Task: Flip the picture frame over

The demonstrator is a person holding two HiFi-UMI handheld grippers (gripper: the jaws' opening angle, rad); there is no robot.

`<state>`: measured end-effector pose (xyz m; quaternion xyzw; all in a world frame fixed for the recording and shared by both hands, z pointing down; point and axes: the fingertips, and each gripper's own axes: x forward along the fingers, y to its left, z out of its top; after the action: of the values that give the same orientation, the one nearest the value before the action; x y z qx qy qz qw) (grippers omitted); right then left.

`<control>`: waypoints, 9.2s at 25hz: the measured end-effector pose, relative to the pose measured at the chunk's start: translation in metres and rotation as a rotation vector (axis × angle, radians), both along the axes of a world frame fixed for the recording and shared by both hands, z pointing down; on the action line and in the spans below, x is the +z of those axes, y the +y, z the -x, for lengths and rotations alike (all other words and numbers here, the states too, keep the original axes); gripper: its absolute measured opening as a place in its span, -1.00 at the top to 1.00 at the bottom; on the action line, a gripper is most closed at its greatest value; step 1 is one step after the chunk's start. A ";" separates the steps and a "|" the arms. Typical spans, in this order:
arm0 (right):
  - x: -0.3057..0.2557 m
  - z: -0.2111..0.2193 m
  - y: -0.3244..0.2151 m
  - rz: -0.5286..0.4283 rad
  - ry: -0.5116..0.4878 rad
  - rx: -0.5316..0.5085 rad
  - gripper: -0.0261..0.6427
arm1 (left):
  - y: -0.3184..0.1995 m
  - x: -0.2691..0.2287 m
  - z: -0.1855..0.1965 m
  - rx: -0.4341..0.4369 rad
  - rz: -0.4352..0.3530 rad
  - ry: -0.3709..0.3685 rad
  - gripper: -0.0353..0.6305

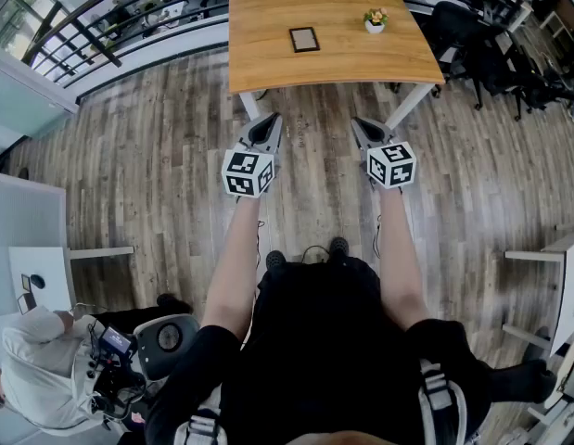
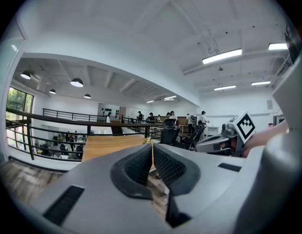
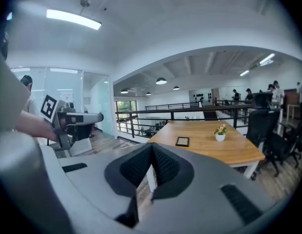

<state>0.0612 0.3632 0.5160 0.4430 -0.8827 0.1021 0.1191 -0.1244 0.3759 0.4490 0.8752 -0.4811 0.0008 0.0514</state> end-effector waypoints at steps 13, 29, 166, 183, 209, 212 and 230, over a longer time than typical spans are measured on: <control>0.001 -0.027 -0.005 0.008 -0.013 -0.037 0.90 | 0.001 0.002 -0.037 -0.009 0.024 -0.002 0.82; 0.008 -0.044 -0.004 0.007 -0.023 -0.076 0.90 | 0.005 0.006 -0.076 -0.034 0.038 -0.037 0.81; 0.048 -0.001 -0.415 0.033 -0.010 -0.079 -0.34 | -0.385 0.071 -0.011 -0.201 0.206 -0.003 0.02; 0.066 -0.003 -0.455 0.062 0.008 -0.130 -0.34 | -0.423 0.086 -0.012 -0.257 0.228 0.021 0.02; 0.111 0.064 -0.512 0.158 0.007 0.069 -0.33 | -0.538 0.133 0.039 -0.027 0.345 0.014 0.02; 0.119 0.072 -0.510 0.168 0.010 0.094 -0.33 | -0.542 0.144 0.043 0.006 0.362 0.006 0.02; 0.155 0.076 -0.503 0.233 0.037 0.243 -0.33 | -0.562 0.165 0.048 0.152 0.386 -0.016 0.02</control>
<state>-0.0150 -0.1395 0.6711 0.5314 -0.8025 0.2089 0.1728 -0.1724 -0.1856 0.6139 0.8829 -0.4049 0.1036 0.2141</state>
